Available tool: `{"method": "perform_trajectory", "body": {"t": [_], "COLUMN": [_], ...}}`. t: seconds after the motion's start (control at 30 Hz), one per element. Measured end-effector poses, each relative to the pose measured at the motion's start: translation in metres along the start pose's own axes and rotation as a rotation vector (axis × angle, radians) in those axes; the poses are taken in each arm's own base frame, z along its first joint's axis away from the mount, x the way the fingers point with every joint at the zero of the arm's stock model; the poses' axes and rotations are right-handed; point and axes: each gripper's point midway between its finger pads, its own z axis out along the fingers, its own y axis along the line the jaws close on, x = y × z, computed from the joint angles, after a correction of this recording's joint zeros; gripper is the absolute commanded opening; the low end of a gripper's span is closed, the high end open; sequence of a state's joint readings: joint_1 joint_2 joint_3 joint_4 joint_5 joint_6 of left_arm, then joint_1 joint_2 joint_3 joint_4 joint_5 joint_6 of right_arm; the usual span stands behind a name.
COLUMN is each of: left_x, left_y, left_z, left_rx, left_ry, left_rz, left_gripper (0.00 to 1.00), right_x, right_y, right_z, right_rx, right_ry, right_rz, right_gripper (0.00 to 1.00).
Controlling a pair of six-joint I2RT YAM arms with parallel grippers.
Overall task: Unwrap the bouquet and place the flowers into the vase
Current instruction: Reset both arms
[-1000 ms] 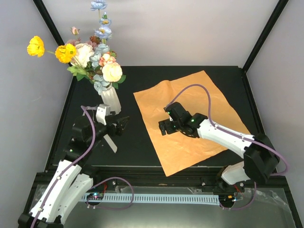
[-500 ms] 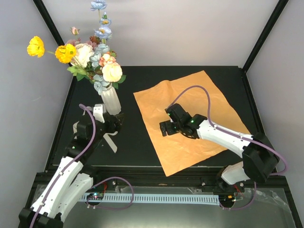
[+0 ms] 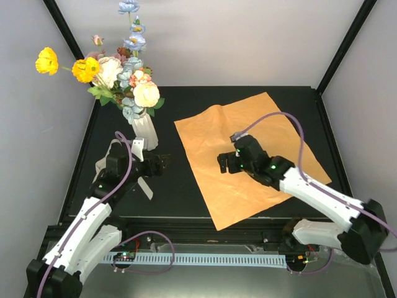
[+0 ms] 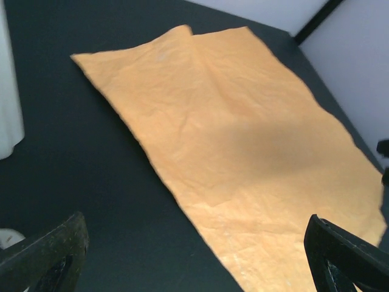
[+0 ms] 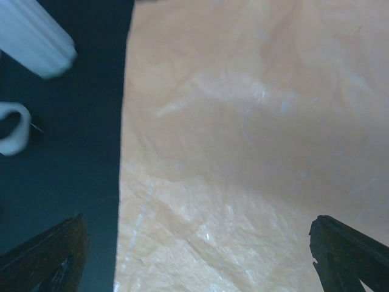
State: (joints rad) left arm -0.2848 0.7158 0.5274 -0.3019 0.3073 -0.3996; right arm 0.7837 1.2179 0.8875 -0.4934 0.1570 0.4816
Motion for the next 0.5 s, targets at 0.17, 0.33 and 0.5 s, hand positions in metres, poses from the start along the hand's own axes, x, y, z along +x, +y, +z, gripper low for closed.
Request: {"method": "perform_trajectory", "body": {"t": [0.17,0.33,0.5], "left_x": [-0.017,-0.031,-0.043], "left_y": [-0.032,-0.063,-0.085], "left_z": [-0.01,-0.027,-0.048], "left_rx": [0.136,0.271,0.362], "left_ry": [-0.026,-0.083,-0.159], "left_rz": [0.072,0.151,0.227], "left_gripper": [0.99,0.99,0.99], "right_x": [-0.04,-0.067,-0.065], "right_y": [0.0,-0.002,-0.008], "right_z": [-0.059,-0.117,-0.143], "right_rx": [-0.053,-0.139,-0.197], "right_ry": [-0.216,-0.43,-0.542], "right_rz": [0.048,0.113,0.158], "right_gripper": [1.0,1.0,1.0]}}
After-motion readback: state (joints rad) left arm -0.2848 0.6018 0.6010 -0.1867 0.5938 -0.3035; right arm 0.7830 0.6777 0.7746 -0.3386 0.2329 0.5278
